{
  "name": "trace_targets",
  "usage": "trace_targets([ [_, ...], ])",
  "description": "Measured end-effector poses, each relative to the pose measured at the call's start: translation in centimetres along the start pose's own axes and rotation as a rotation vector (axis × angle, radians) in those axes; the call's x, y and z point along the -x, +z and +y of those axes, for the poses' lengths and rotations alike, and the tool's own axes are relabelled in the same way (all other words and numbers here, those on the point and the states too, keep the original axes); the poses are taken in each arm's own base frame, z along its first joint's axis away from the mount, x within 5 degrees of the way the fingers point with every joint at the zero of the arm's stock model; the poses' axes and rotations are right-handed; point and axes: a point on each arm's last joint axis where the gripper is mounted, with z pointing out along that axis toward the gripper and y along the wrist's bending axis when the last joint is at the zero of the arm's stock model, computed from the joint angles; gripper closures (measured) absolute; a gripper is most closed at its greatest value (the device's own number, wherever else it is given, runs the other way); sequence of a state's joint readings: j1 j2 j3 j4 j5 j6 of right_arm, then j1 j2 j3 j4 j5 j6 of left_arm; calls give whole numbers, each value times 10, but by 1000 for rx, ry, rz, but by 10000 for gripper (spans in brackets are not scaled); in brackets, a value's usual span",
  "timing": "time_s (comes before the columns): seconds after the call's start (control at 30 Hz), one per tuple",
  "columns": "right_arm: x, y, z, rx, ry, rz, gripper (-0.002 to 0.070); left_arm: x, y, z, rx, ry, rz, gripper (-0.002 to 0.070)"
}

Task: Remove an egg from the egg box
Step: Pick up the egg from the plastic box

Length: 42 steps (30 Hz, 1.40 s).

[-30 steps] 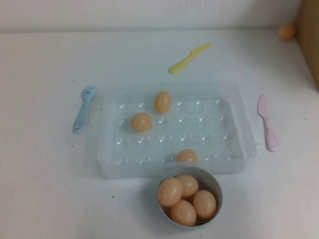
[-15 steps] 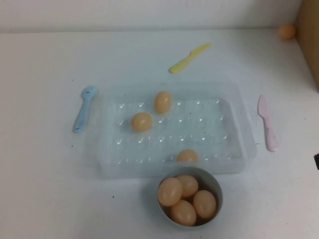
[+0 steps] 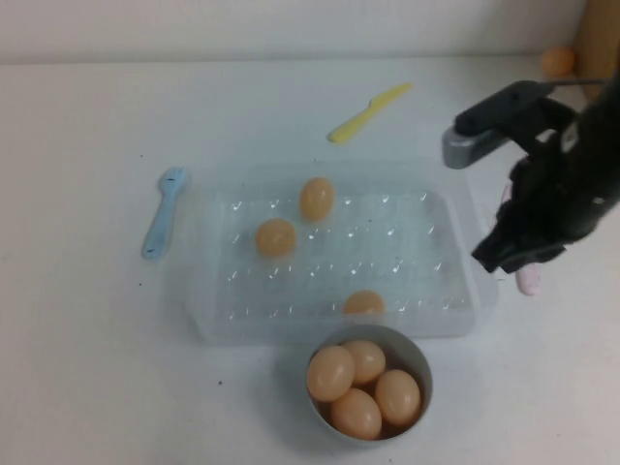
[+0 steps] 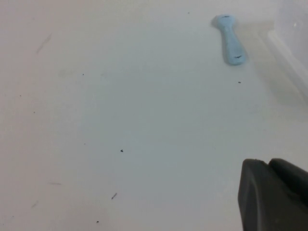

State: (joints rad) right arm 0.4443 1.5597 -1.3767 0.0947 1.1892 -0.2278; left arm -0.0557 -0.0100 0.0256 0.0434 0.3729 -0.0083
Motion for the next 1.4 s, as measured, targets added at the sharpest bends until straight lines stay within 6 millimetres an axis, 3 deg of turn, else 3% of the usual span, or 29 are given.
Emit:
trace_targets([
  [0.27,80,39,26,-79,-116,12,694,0,0,0,0,0,0,678],
  [0.5,115,65,31,-22,-111,-19,654,0,0,0,0,0,0,678],
  [0.57,117,73,33,13,-99,-9,586,0,0,0,0,0,0,678],
  [0.77,119,85,42,54,-24,15,241,0,0,0,0,0,0,678],
  [0.83,119,86,50,51,-3,17,185,0,0,0,0,0,0,678],
  [1.03,116,91,69,51,41,42,160,0,0,0,0,0,0,678],
  [1.23,101,110,68,34,93,127,162,0,0,0,0,0,0,678],
  [1.4,98,113,66,7,109,139,162,0,0,0,0,0,0,678],
])
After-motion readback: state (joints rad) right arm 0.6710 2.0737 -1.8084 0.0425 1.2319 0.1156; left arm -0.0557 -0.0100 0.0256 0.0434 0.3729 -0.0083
